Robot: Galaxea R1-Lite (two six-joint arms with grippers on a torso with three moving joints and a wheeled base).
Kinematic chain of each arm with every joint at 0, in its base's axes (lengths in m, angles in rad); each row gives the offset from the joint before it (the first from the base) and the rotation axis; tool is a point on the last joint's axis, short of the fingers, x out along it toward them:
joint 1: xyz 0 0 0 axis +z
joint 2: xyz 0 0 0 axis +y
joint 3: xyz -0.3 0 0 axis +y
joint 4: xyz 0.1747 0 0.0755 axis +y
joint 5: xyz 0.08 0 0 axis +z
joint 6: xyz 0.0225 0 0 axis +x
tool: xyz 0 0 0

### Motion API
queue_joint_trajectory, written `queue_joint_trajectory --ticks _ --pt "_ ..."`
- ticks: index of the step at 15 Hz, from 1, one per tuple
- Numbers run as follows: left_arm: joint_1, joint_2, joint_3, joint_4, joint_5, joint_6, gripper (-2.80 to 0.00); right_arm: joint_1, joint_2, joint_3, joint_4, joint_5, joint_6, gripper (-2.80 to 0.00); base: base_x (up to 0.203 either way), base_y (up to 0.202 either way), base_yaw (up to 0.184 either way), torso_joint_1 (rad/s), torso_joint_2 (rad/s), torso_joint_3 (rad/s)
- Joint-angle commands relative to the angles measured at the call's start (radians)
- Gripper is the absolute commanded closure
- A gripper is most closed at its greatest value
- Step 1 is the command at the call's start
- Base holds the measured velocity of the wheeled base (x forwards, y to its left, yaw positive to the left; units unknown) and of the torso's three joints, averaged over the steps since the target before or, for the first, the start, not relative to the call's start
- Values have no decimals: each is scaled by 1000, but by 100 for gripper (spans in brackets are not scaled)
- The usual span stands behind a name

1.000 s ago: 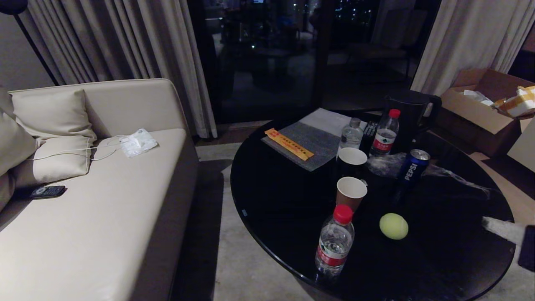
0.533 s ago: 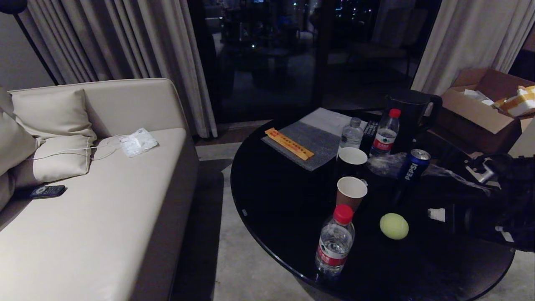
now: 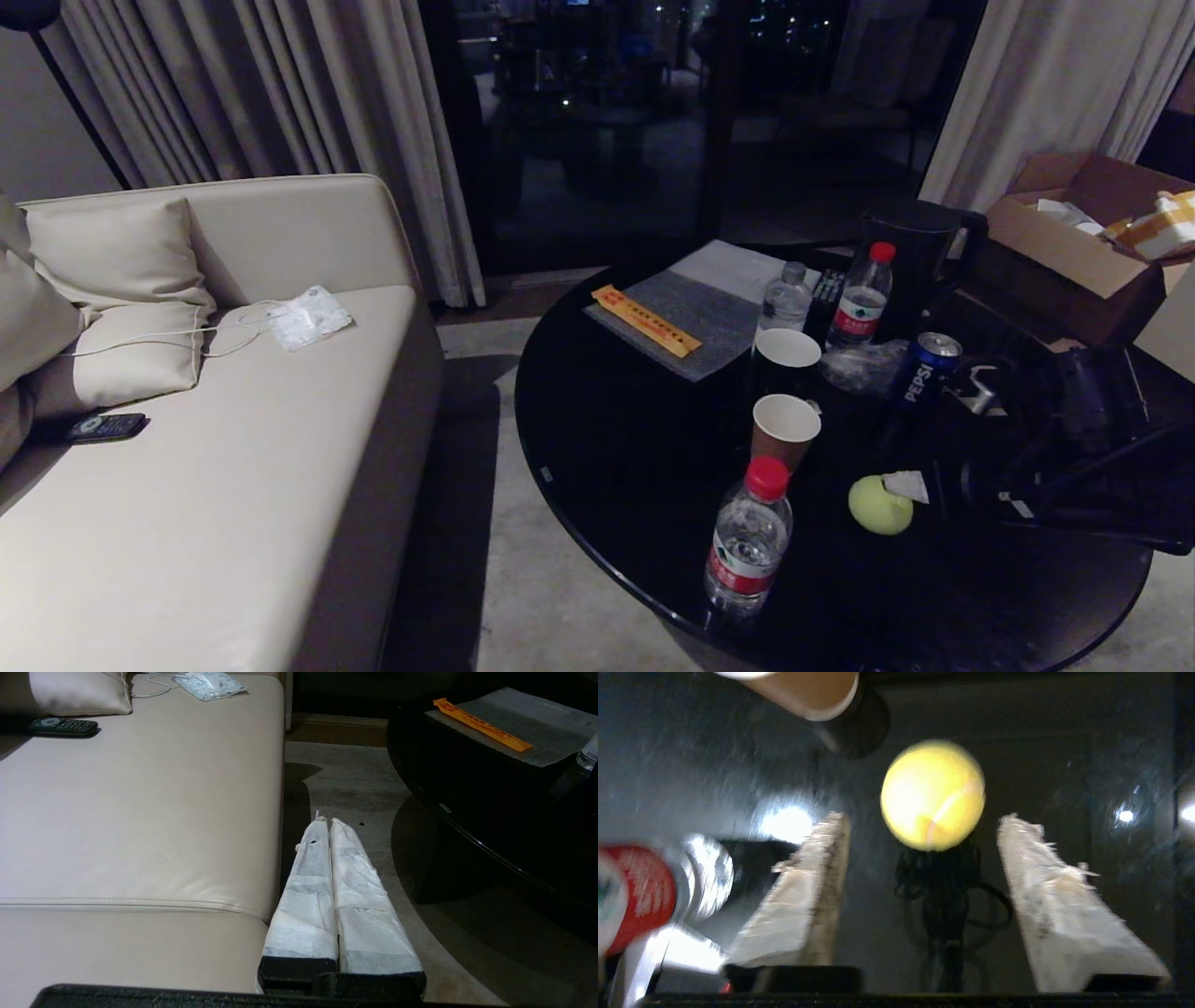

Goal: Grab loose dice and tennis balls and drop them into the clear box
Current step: Pick up the ball on the table

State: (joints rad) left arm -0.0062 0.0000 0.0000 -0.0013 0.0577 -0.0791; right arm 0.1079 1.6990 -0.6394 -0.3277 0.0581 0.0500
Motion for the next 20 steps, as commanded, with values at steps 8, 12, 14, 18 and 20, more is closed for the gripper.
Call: queue_joint_trajectory --ticks 8,12,14,18,20 --pt "0 2 2 0 1 -1 0 4 220 -103 -4 -83 0 -280 0 0 0 0 0 0" --pt "0 2 2 0 1 -1 0 15 291 -139 -5 -114 1 -280 0 0 0 0 0 0" --pt "0 2 2 0 1 -1 0 18 316 -150 -5 -116 1 -280 0 0 0 0 0 0" --pt "0 2 2 0 1 -1 0 21 347 -161 -7 -115 1 -280 0 0 0 0 0 0" --pt "0 2 2 0 1 -1 0 20 355 -170 -8 -116 1 -280 0 0 0 0 0 0"
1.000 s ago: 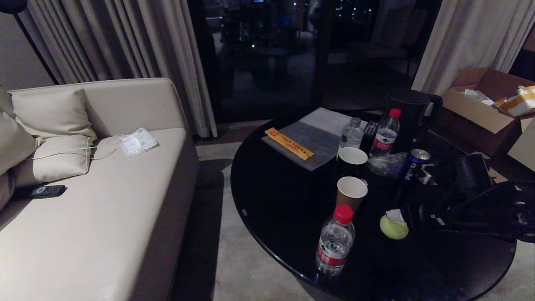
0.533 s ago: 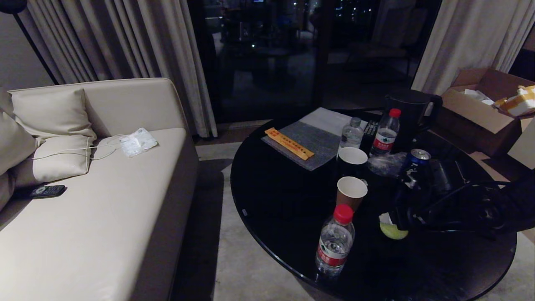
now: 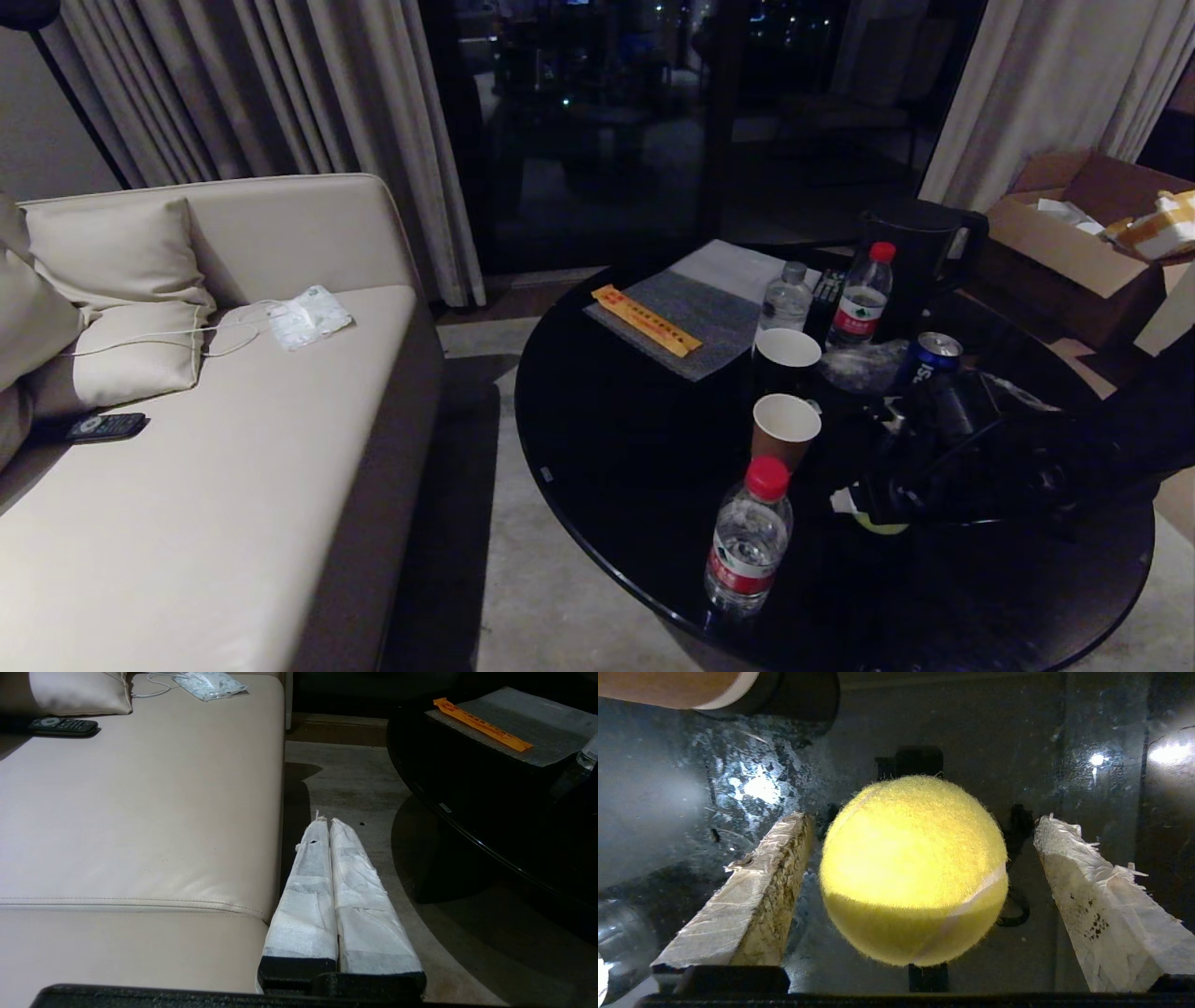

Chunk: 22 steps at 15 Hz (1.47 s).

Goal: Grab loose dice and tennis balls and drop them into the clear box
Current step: Pick up the ball on the table, then put the ball in the box

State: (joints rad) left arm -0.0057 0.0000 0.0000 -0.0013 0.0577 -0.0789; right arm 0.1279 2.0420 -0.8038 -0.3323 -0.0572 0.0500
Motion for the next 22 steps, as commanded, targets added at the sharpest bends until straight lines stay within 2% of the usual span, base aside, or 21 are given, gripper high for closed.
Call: queue_joint_trajectory --ticks 1,2,4,10,17,20,22 --pt "0 2 2 0 1 -1 0 -1 15 -8 -3 -3 1 -280 0 0 0 0 0 0" --pt "0 2 2 0 1 -1 0 -1 18 -13 -10 -3 1 0 0 0 0 0 0 0" --pt "0 2 2 0 1 -1 0 -1 29 -20 -49 -7 1 0 0 0 0 0 0 0" --pt "0 2 2 0 1 -1 0 -1 -43 33 -45 -7 -3 0 0 0 0 0 0 0" --pt "0 2 2 0 1 -1 0 -9 -292 222 -41 -7 -17 0 0 0 0 0 0 0" --pt "0 2 2 0 1 -1 0 -14 -473 324 -26 -7 -16 0 0 0 0 0 0 0" --pt "0 2 2 0 1 -1 0 -20 -645 373 42 -7 -16 0 0 0 0 0 0 0"
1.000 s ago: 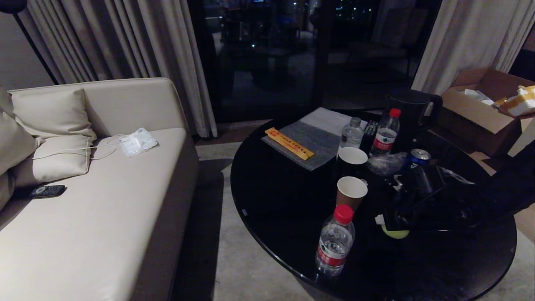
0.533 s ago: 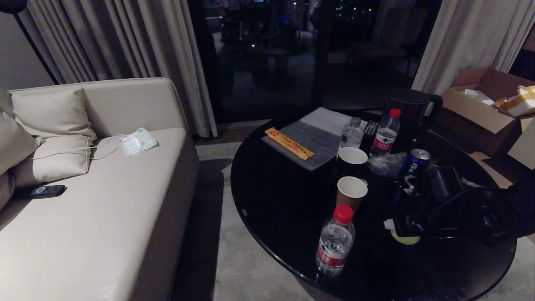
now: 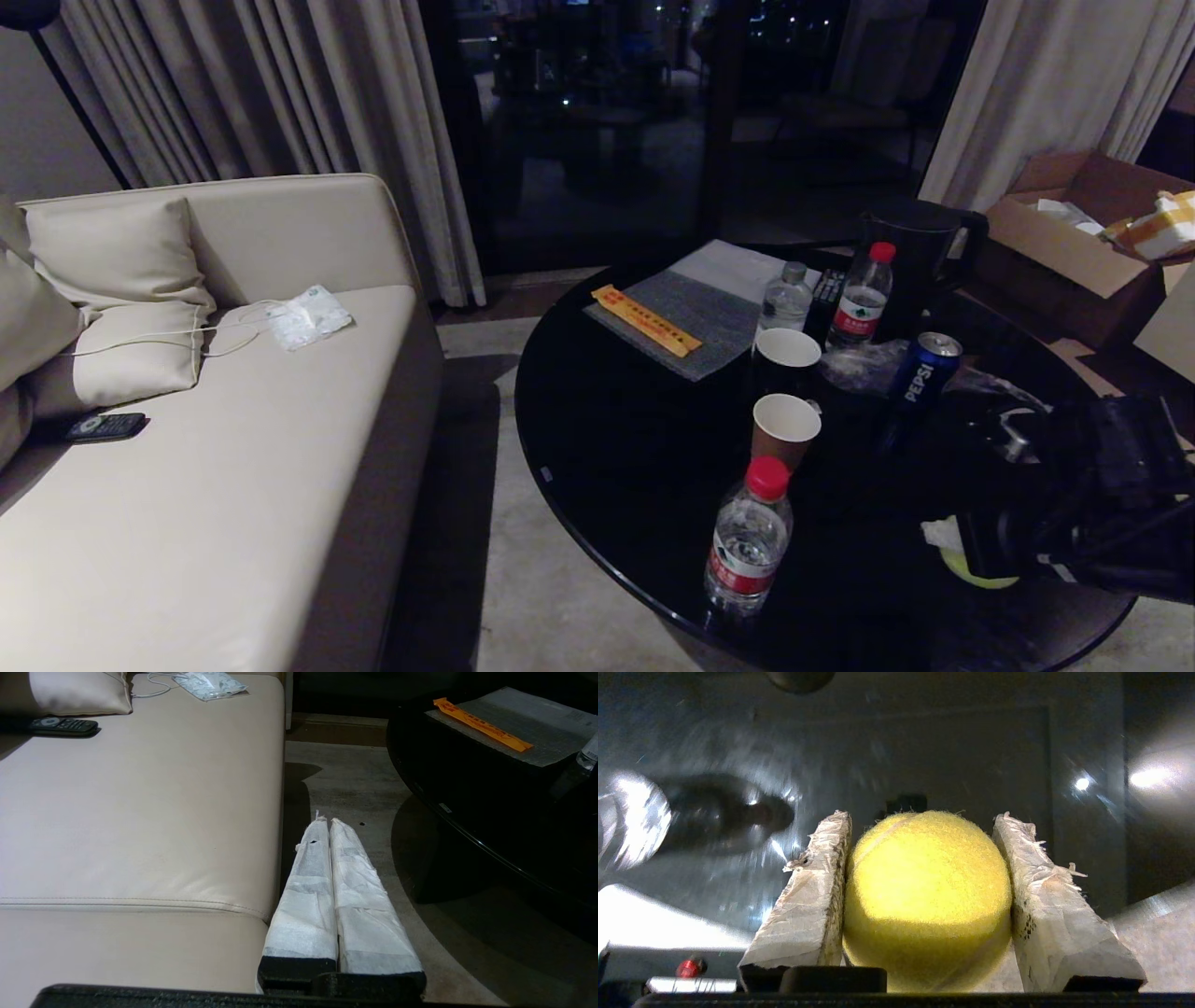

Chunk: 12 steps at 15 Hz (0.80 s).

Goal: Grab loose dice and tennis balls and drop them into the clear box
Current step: Put the ball in the box

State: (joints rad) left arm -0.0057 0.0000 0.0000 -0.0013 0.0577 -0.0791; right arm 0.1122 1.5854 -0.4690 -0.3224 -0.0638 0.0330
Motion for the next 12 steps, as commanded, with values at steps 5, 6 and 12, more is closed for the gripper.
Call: queue_joint_trajectory --ticks 5,6,12 --pt "0 2 2 0 1 -1 0 -33 -672 153 227 -2 2 0 0 0 0 0 0 0" --pt "0 2 2 0 1 -1 0 -43 -762 183 253 -2 2 0 0 0 0 0 0 0" --pt "0 2 2 0 1 -1 0 -124 -1222 303 505 2 2 0 0 0 0 0 0 0"
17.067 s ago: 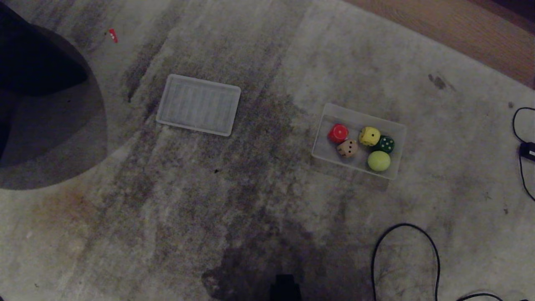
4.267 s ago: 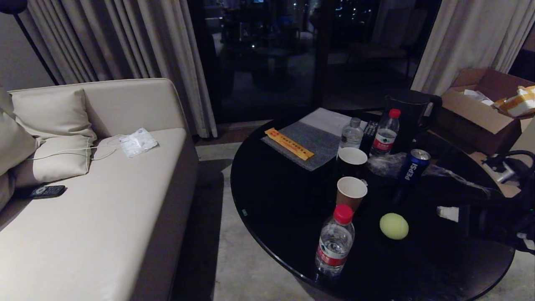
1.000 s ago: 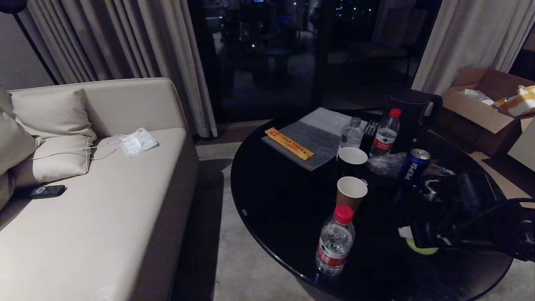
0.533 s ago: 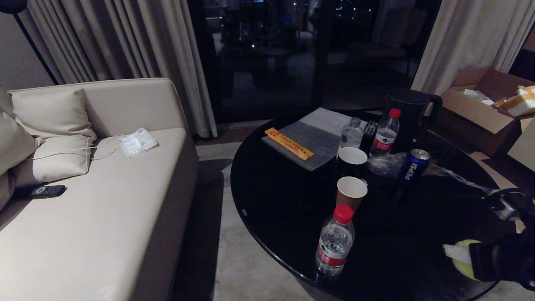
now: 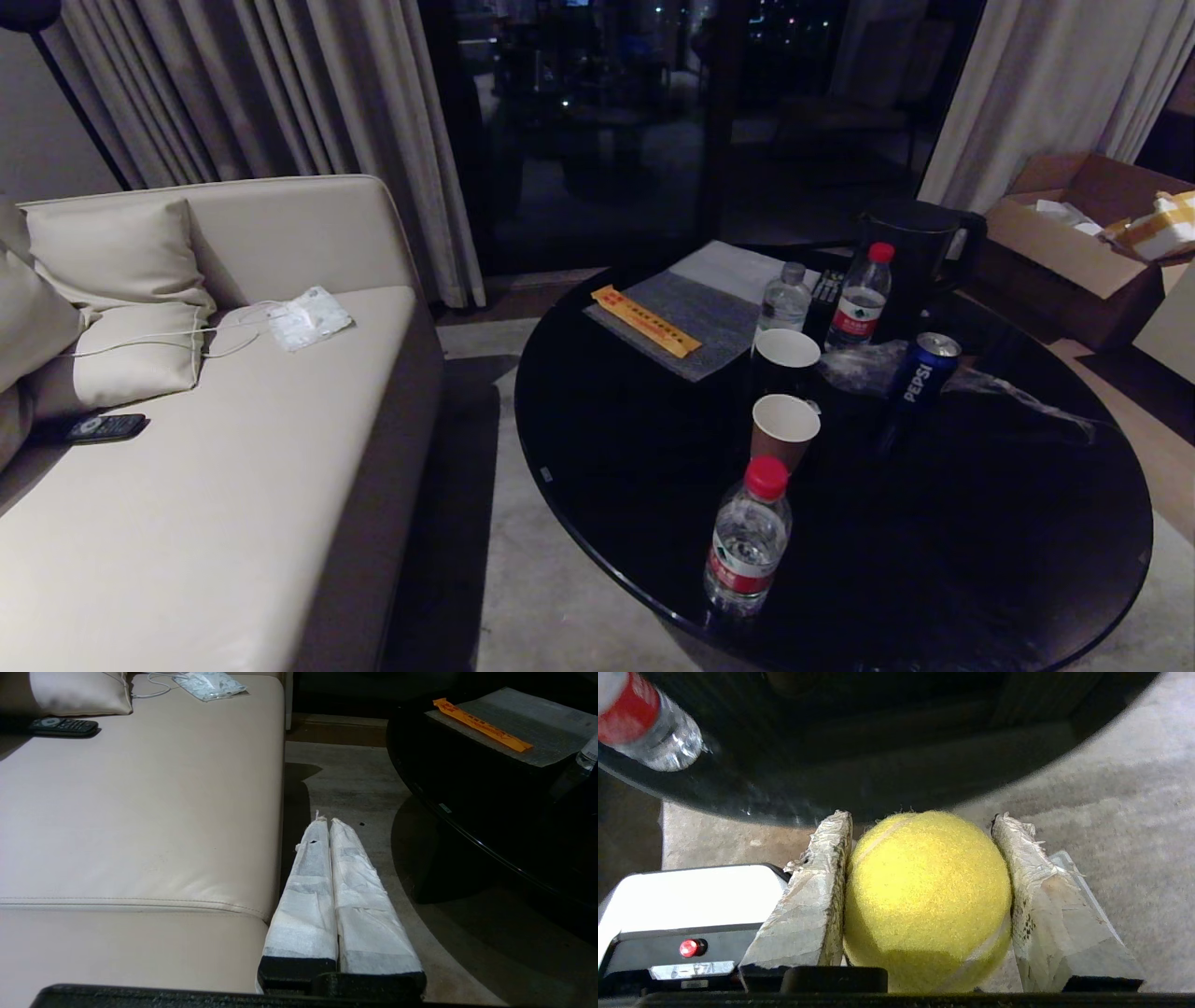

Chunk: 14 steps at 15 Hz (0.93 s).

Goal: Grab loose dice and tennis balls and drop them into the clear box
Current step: Put the ball in the box

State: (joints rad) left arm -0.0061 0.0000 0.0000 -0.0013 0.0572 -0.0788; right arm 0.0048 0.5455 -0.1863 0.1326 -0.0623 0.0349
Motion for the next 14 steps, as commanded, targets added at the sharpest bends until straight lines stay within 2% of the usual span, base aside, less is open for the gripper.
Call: queue_joint_trajectory --ticks 1,4,10,14 --pt "0 2 2 0 1 -1 0 -23 -243 30 83 1 2 0 0 0 0 0 0 0" --pt "0 2 2 0 1 -1 0 -29 -327 70 114 2 32 0 0 0 0 0 0 0" --pt "0 2 2 0 1 -1 0 2 -542 91 111 49 19 0 0 0 0 0 0 0" --pt "0 2 2 0 1 -1 0 4 -545 91 110 50 20 0 0 0 0 0 0 0"
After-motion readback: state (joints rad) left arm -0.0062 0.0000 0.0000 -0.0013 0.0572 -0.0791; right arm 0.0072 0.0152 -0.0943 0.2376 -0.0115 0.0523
